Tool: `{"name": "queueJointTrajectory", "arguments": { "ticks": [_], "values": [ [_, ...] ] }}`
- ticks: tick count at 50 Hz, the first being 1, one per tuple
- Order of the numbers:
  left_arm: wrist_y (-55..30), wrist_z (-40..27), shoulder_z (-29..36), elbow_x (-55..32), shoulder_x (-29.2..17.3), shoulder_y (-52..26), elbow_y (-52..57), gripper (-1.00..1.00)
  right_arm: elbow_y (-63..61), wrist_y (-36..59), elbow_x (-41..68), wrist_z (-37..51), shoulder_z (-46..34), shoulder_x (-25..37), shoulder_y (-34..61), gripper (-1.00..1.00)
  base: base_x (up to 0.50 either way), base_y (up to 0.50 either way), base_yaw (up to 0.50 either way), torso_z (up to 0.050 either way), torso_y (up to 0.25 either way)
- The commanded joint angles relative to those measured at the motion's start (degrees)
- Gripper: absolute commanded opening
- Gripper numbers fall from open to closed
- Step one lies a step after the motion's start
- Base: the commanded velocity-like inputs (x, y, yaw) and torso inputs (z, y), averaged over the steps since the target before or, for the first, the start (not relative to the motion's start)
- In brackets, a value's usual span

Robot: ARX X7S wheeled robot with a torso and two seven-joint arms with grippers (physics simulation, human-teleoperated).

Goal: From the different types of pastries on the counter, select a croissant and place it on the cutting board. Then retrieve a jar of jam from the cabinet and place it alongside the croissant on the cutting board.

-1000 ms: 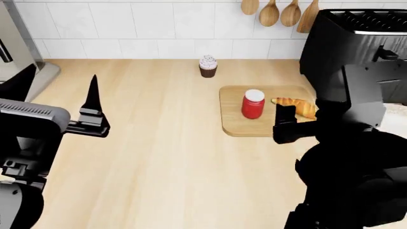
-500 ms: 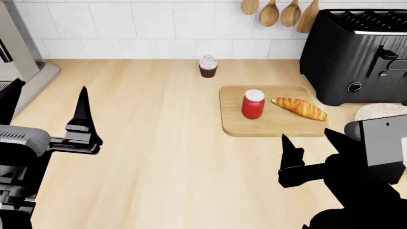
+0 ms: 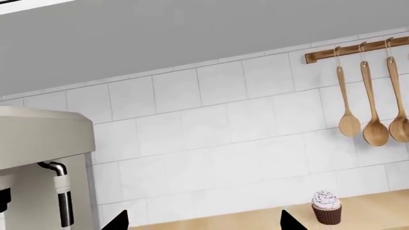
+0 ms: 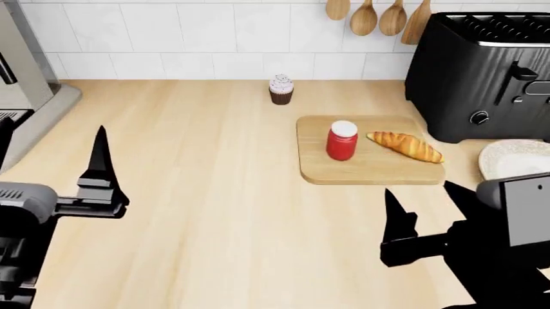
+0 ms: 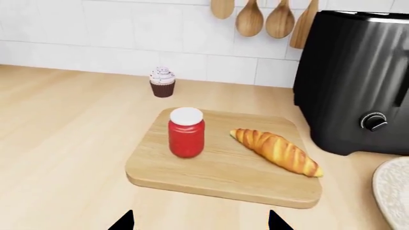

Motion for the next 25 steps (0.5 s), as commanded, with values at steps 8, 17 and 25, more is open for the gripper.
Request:
{"name": "queueJointTrajectory", "arguments": {
  "ticks": [8, 17, 25],
  "values": [
    [-4.92, -1.98, -3.48, -2.67, -1.75, 2.18, 4.90, 1.00, -2.46, 0.00, -3.66, -0.01, -1.73, 0.00, -1.99, 1.00, 0.00, 0.00, 0.00, 0.000, 0.000],
    [-6.82, -1.83, -7.00, -3.89, -3.49, 5.55, 7.20, 1.00, -5.28, 0.00, -6.74, -0.01, -2.54, 0.00, -4.41, 1.00, 0.00, 0.00, 0.00, 0.000, 0.000],
    [-8.01, -2.39, -10.06, -5.77, -4.24, 7.43, 9.65, 1.00, -8.66, 0.00, -8.81, -0.01, -3.38, 0.00, -7.37, 1.00, 0.00, 0.00, 0.00, 0.000, 0.000]
  ]
}}
